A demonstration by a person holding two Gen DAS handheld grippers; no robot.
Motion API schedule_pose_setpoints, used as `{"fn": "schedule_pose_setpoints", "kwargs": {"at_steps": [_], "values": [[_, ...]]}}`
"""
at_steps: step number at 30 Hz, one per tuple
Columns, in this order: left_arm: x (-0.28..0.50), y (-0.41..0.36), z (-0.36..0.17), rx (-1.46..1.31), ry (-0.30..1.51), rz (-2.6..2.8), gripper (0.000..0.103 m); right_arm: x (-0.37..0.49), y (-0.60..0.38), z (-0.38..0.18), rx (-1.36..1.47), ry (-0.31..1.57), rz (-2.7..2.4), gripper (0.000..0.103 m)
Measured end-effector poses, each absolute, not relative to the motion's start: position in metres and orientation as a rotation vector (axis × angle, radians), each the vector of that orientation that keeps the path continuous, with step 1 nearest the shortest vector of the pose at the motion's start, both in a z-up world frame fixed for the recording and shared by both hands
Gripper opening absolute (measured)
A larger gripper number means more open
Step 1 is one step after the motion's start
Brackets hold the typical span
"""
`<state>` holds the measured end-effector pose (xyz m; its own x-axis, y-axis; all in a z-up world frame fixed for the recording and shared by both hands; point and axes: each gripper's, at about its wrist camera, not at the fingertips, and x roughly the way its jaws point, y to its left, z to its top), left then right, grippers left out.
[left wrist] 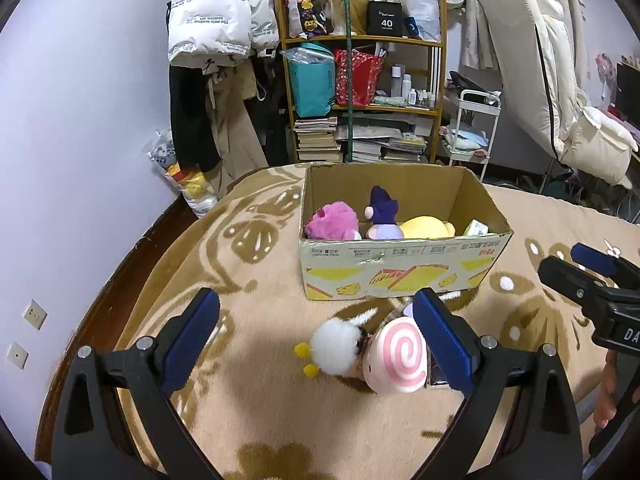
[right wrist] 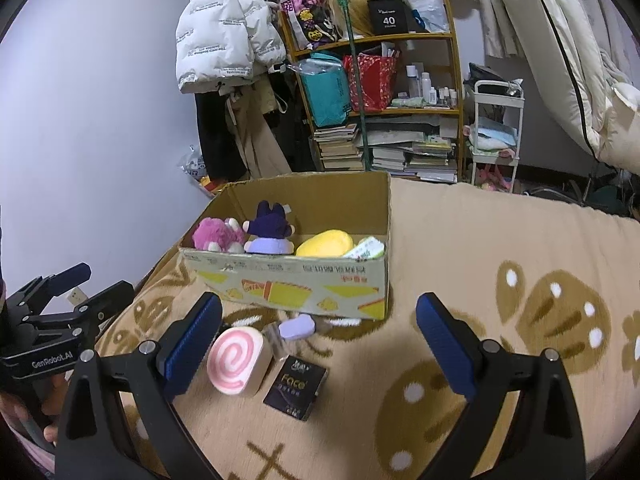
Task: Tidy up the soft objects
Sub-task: 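Move both tools back toward the remaining toys in front of the box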
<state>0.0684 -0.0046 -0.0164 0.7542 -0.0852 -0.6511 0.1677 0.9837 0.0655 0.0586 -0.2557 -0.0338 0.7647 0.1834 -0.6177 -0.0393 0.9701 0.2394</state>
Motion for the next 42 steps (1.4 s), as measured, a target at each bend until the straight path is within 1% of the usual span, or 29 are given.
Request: {"fn": "schedule_pose_setpoints", "kwargs": {"at_steps": [8,19,29,42], "values": [[0.071,0.0,-0.023,0.095,0.736,-0.133,0.096,0.049,-0.253,-0.041,0.225,0.711,0.117,0.102],[0.086,0.002,-0.042,0.082,0.806,-0.128,0.096,0.058,-0.239,-0.055,0.183,0.756,0.132,0.102],[0.102,0.002,-0.053,0.075,0.835,-0.13,0.096,0.069,-0.241,-0.065,0.191,0.778,0.104,0.102],[0.126,-0.001,-0.089,0.098,0.978,-0.114,0.096,0.091,-0.232,-0.094,0.199,0.876,0.092,0.102]]}}
